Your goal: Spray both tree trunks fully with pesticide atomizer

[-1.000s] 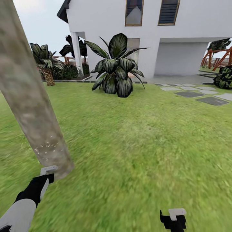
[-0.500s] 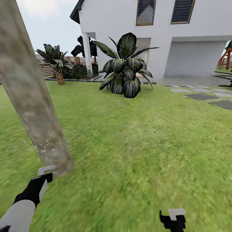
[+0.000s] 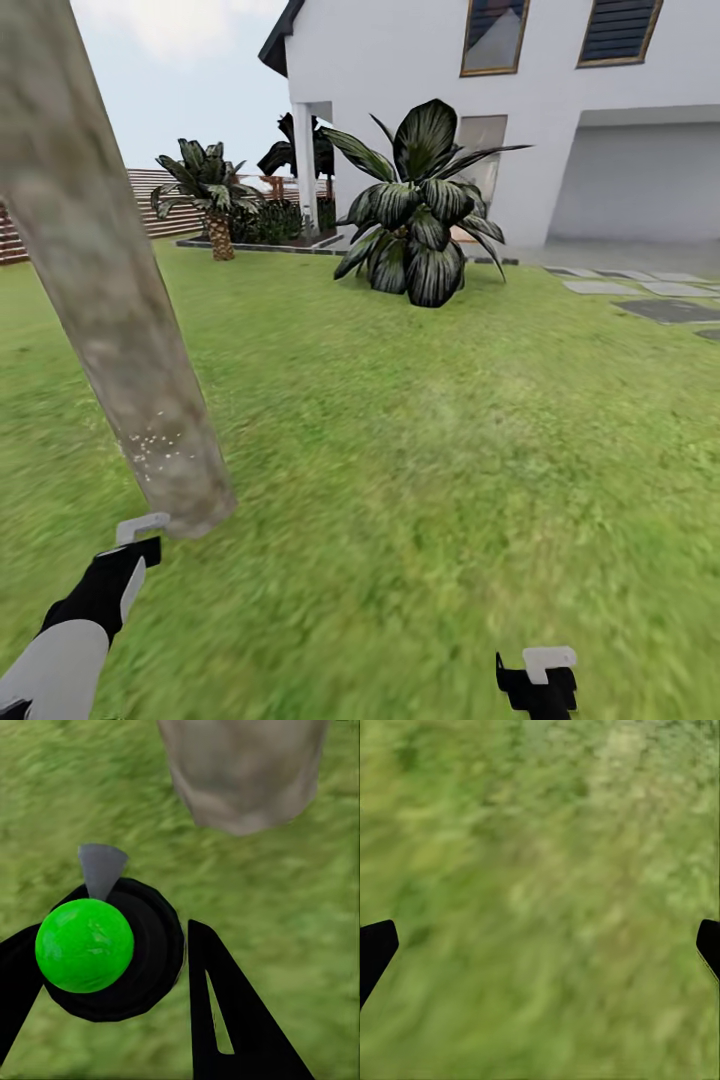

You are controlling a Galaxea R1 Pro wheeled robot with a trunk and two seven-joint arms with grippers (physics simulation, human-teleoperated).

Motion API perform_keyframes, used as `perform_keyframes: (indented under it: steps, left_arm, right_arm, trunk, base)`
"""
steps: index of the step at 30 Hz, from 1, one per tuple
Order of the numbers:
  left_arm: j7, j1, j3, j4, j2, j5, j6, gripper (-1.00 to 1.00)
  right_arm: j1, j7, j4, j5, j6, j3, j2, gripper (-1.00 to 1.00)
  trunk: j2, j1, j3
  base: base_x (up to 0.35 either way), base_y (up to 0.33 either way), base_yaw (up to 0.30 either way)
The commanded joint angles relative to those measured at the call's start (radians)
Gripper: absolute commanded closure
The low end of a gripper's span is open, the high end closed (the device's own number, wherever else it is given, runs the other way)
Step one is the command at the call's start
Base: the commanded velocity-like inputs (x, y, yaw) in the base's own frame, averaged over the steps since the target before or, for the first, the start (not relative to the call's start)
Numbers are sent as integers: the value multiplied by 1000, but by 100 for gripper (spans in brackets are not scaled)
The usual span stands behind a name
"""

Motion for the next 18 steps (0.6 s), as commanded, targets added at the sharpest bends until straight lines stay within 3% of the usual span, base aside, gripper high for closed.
perform_keyframes:
  steps: [1, 4, 18]
  left_arm:
    - [14, -1, 2, -1, -3, -6, 4, 100]
    - [61, -1, -6, -1, -11, -2, 4, 100]
    - [68, -1, -9, 2, -12, -1, 4, 100]
  right_arm:
    - [0, -3, 1, 11, -3, -8, 0, -100]
    - [0, -3, 1, 11, -3, -8, -1, -100]
    - [0, -2, 1, 11, -3, -9, -3, -100]
  trunk:
    - [0, 0, -1]
    - [0, 0, -1]
    - [0, 0, -1]
  base:
    - [197, -232, 277]
    - [222, -211, 90]
    - [241, -180, 3]
